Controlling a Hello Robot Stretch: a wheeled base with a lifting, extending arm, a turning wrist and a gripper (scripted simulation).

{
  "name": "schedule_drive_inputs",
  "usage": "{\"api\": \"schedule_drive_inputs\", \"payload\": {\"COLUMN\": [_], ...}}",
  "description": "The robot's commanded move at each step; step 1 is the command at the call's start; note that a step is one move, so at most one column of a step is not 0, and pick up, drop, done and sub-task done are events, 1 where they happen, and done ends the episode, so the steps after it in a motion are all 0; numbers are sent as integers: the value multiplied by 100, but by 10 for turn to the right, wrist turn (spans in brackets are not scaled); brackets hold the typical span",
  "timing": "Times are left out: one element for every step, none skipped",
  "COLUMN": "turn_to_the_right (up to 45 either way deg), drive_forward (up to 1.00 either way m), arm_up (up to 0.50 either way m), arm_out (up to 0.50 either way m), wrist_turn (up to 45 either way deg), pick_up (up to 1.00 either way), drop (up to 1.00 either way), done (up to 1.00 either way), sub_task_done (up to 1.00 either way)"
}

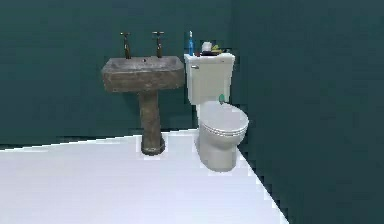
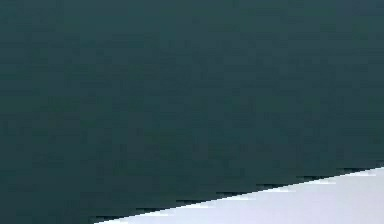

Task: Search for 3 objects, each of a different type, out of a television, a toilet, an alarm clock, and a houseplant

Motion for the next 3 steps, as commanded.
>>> {"api": "schedule_drive_inputs", "payload": {"turn_to_the_right": [0, 120, 0], "drive_forward": [80, 0, 0], "arm_up": [0, 0, 0], "arm_out": [0, 0, 0], "wrist_turn": [0, 0, 0], "pick_up": [0, 0, 0], "drop": [0, 0, 0], "done": [0, 0, 100], "sub_task_done": [0, 0, 0]}}
